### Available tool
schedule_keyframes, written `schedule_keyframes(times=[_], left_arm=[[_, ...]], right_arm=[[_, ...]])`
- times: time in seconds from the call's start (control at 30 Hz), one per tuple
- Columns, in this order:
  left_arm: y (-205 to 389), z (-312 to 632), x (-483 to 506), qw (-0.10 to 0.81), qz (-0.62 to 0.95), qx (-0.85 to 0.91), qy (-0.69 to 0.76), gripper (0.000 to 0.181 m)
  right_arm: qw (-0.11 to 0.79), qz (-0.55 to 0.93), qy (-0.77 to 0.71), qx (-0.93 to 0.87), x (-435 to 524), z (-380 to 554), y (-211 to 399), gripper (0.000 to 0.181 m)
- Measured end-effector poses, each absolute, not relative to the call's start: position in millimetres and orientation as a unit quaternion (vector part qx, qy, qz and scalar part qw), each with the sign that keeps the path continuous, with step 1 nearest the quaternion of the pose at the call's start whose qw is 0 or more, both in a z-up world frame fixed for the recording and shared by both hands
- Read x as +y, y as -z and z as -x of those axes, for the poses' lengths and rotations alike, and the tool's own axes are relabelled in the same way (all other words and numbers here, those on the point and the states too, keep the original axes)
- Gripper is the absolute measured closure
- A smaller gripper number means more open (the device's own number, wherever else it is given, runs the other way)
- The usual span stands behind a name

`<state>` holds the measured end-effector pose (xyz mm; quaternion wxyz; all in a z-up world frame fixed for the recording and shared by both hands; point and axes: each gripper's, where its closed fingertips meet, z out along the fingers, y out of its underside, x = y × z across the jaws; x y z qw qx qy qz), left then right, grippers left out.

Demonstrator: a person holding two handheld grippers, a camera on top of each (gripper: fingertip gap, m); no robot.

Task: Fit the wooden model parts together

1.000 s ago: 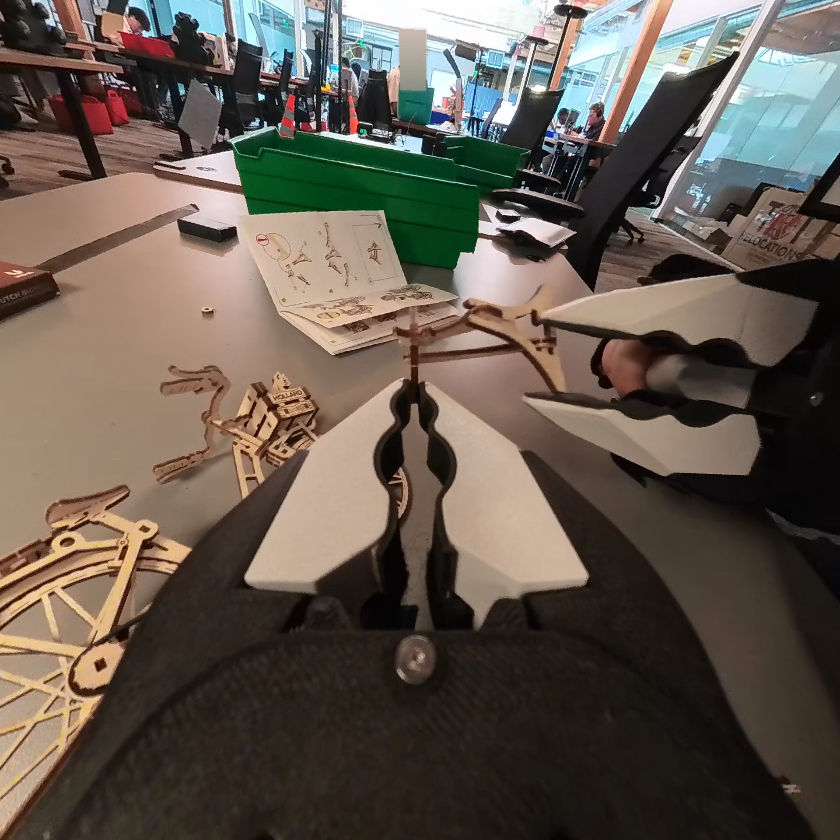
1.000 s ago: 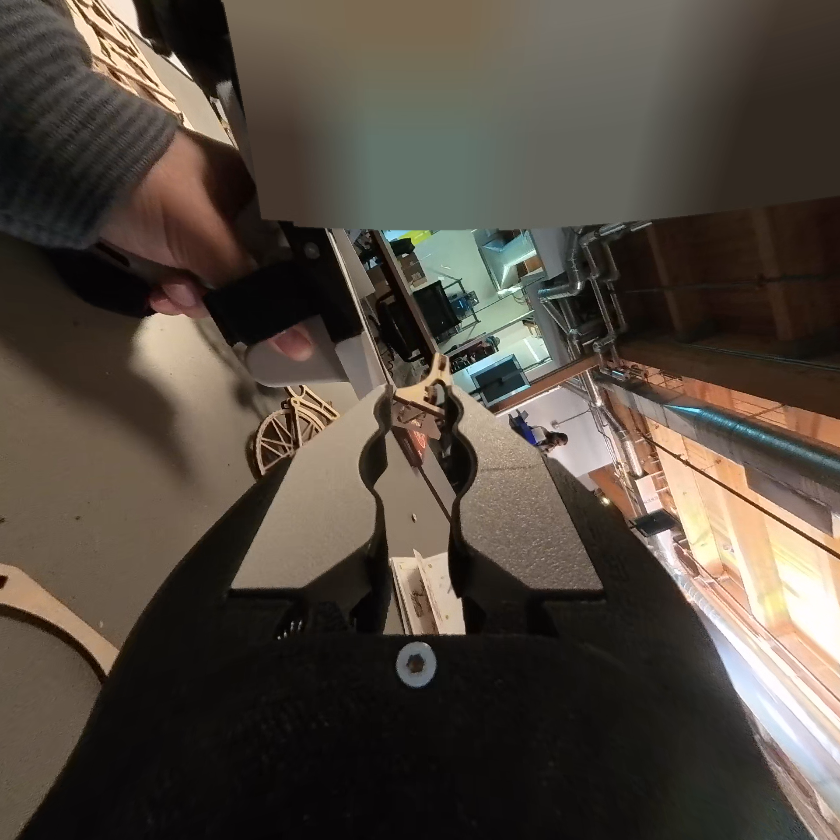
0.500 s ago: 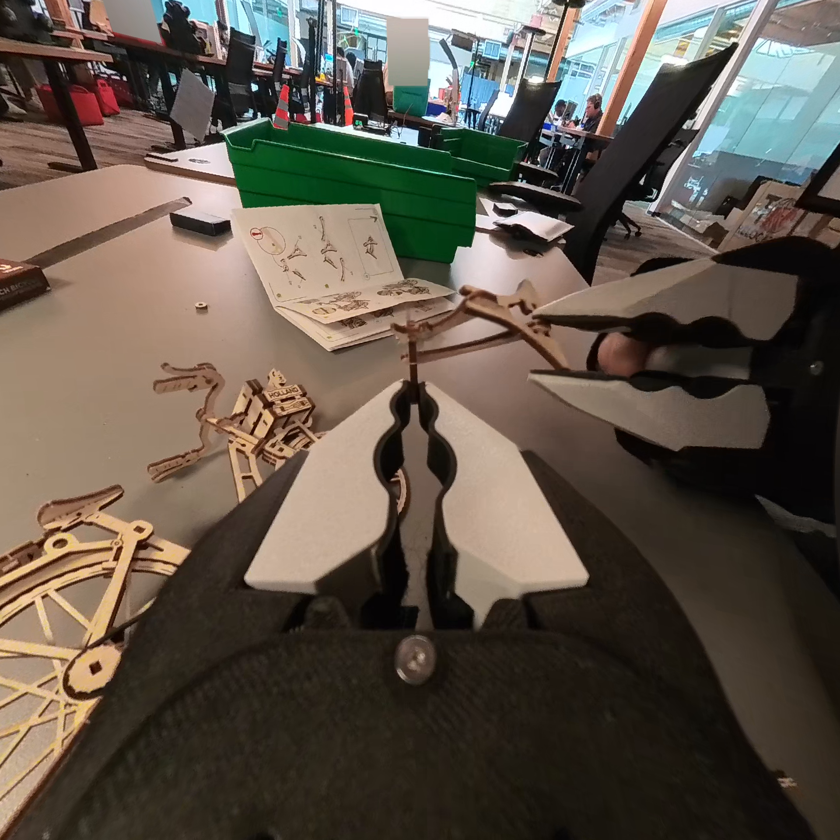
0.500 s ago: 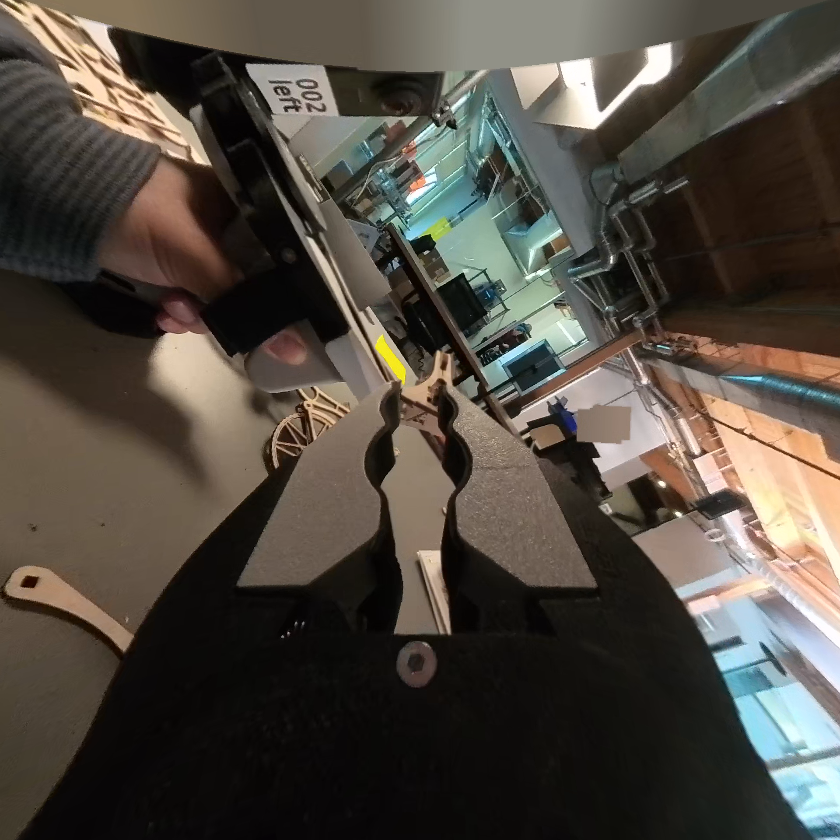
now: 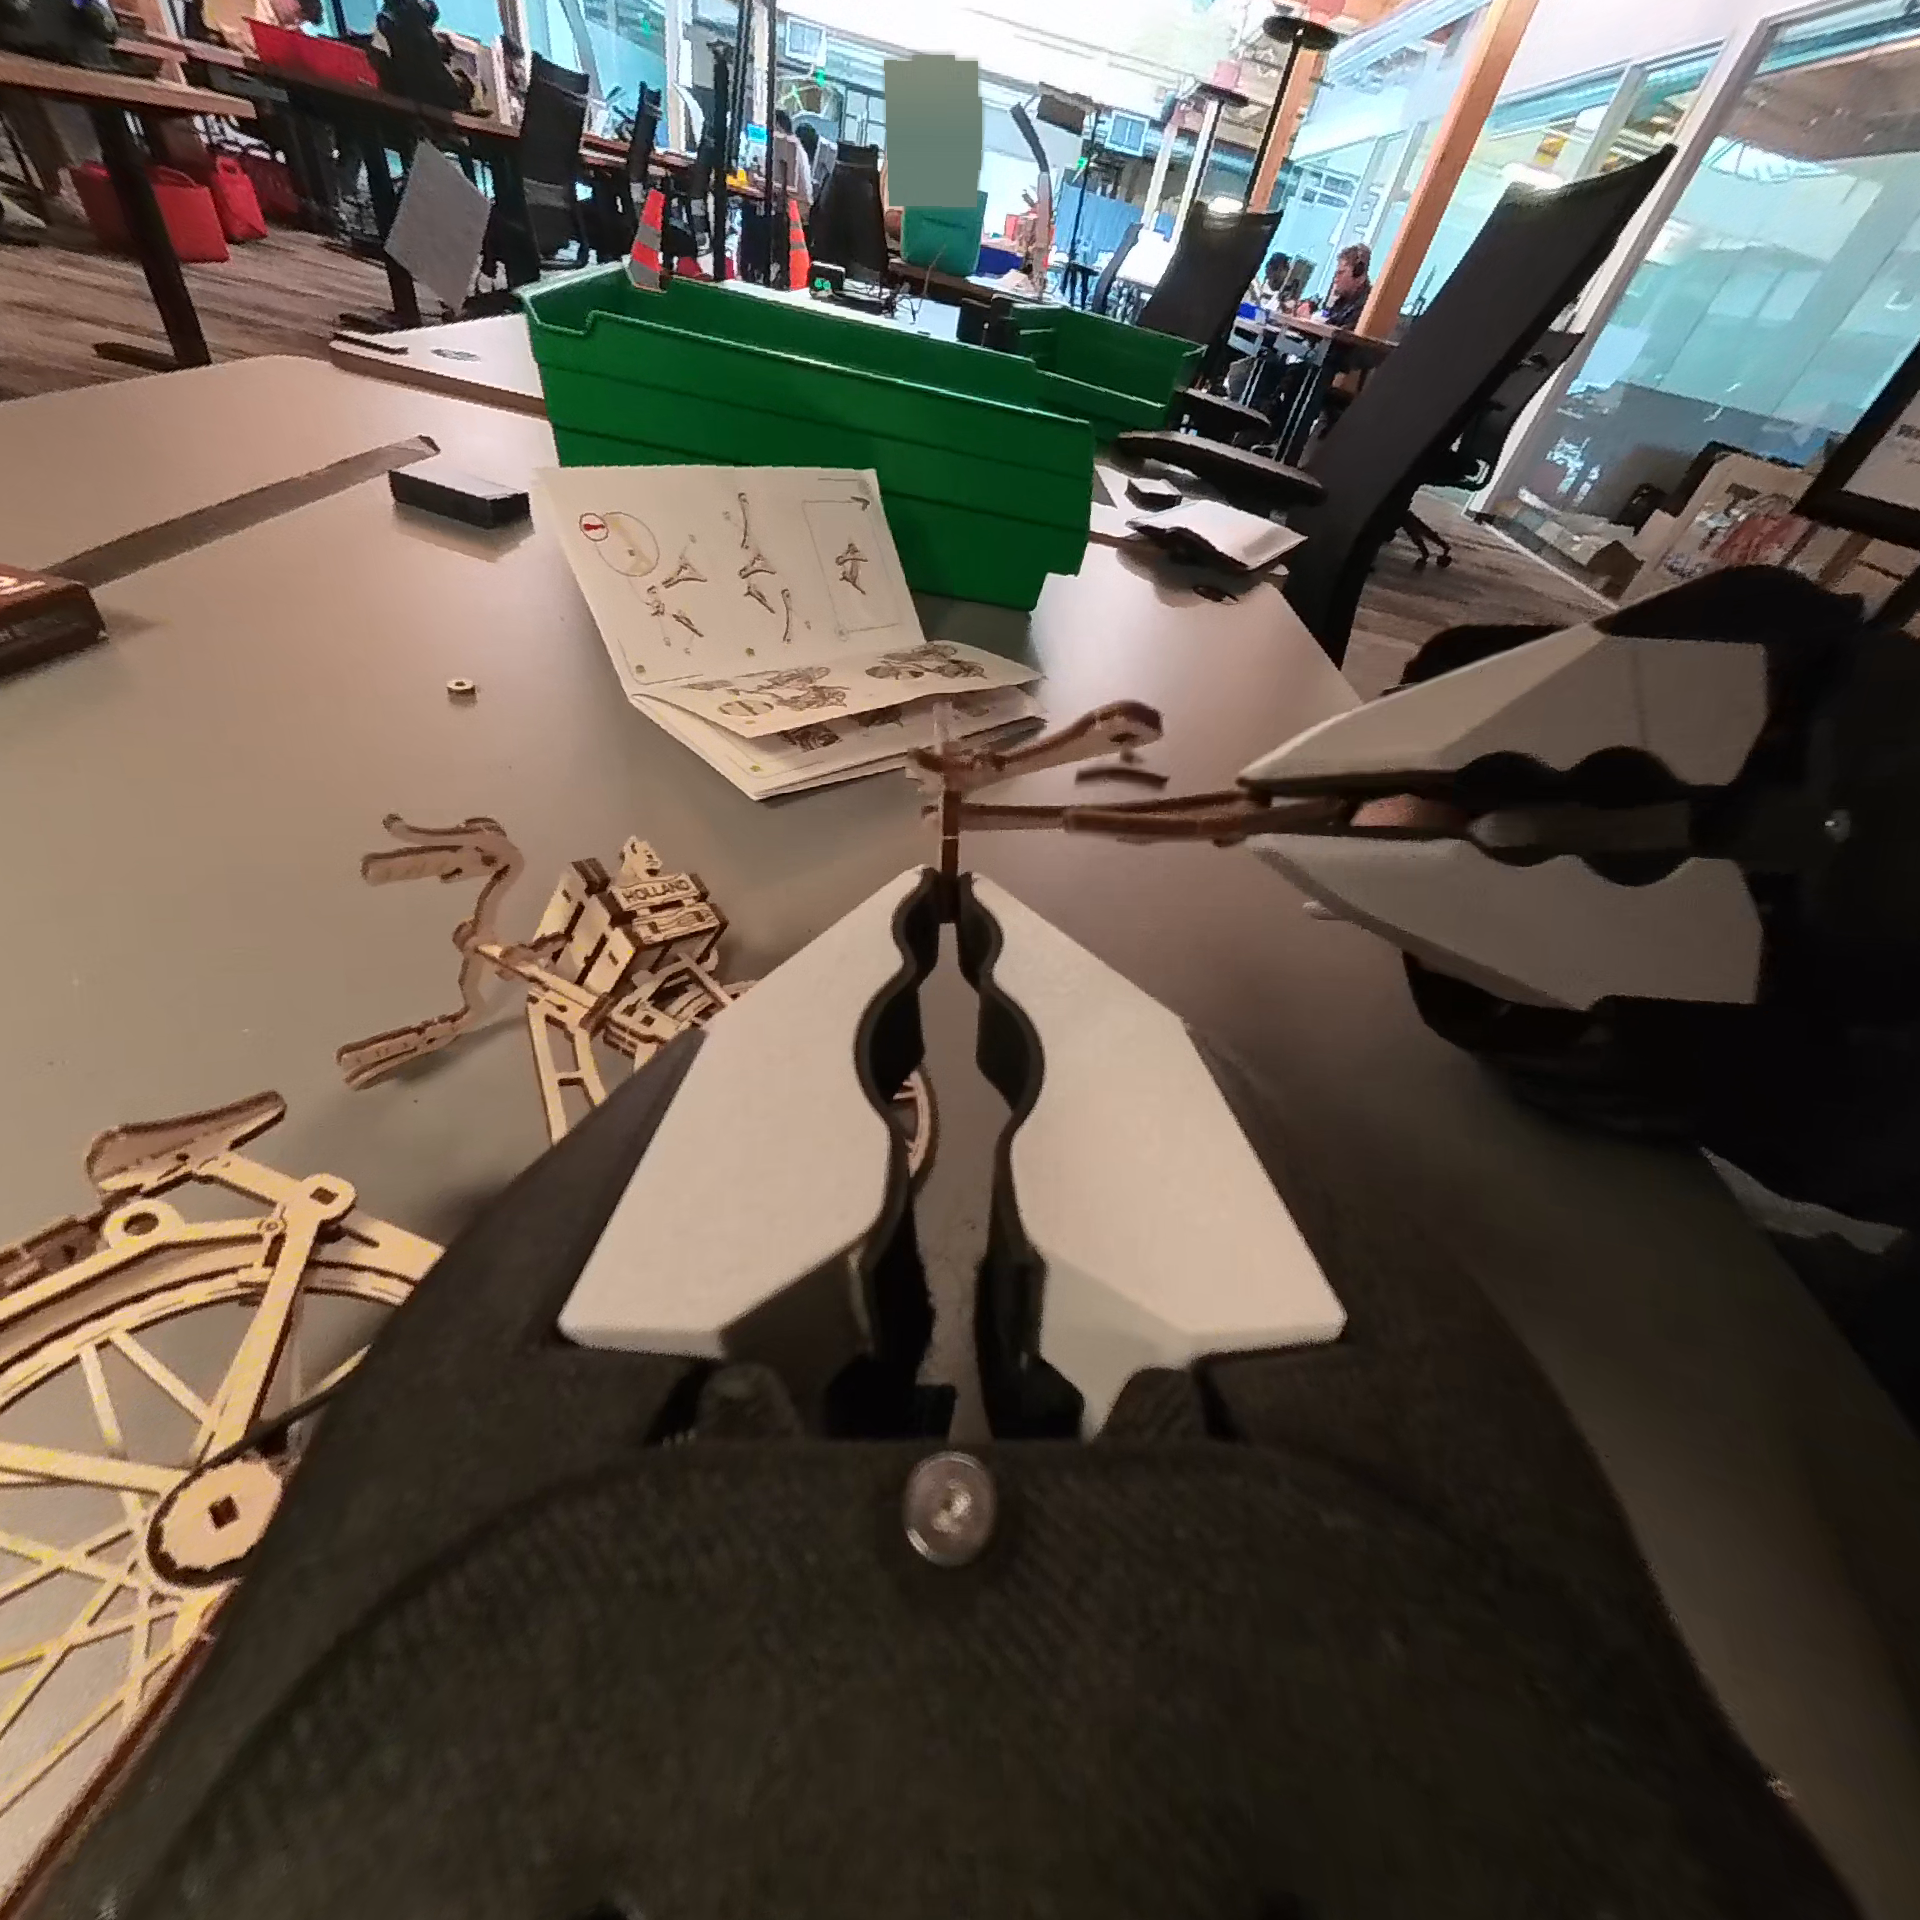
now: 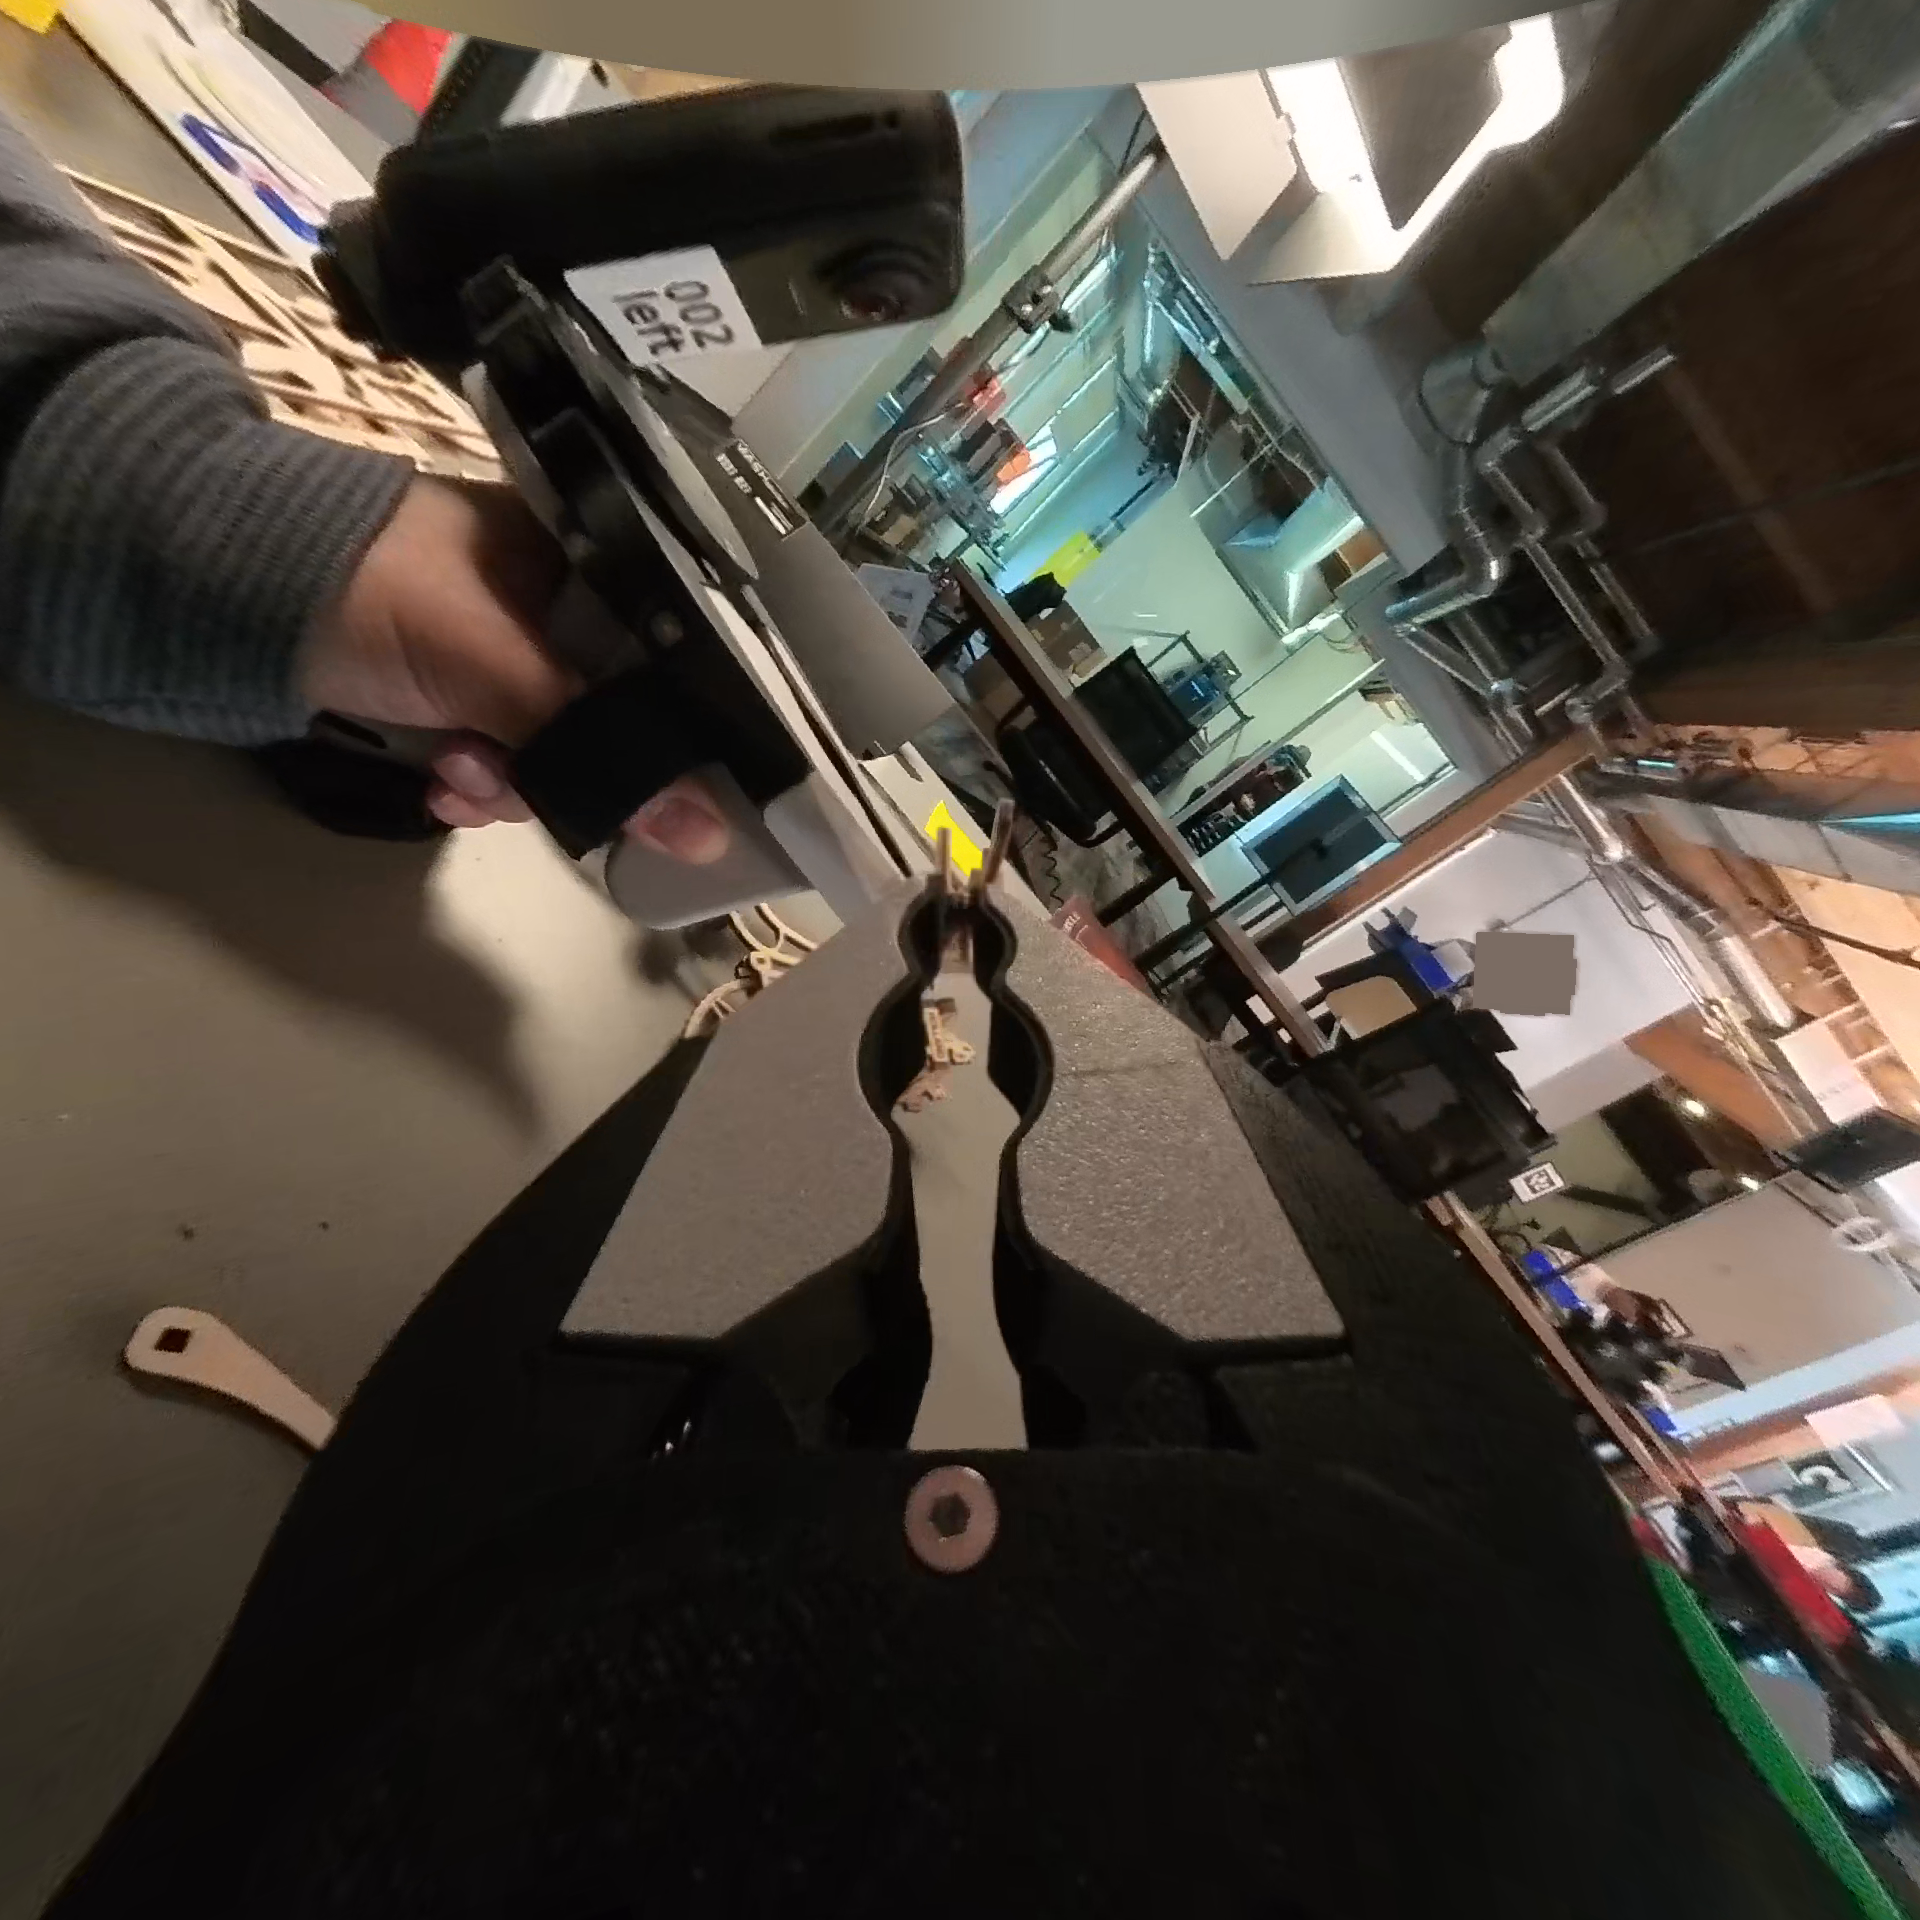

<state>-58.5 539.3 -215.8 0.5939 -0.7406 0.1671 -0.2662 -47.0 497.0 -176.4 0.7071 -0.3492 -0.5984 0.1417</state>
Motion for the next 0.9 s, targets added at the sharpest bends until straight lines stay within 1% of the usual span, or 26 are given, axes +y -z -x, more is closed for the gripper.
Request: schedule_keyframes(times=[0.23, 0.33, 0.43, 0.7, 0.9], left_arm=[[214.1, 59.0, 538.7, 0.597, 0.737, 0.167, 0.268, 0.179], [213.5, 60.8, 539.4, 0.597, 0.736, 0.158, 0.276, 0.179], [213.2, 62.1, 540.0, 0.597, 0.737, 0.153, 0.279, 0.179], [212.9, 62.4, 540.0, 0.597, 0.735, 0.152, 0.283, 0.179], [213.0, 62.2, 540.0, 0.596, 0.735, 0.152, 0.285, 0.179]], right_arm=[[0.719, 0.331, -0.126, -0.598, 495.6, 47.4, 176.4, 0.177], [0.731, 0.308, -0.124, -0.596, 491.3, 46.6, 173.1, 0.164], [0.738, 0.287, -0.113, -0.6, 486.9, 46.8, 172.8, 0.158], [0.775, 0.285, -0.11, -0.553, 495.0, 34.2, 155.2, 0.158], [0.778, 0.293, -0.111, -0.544, 500.6, 31.2, 153.6, 0.16]])
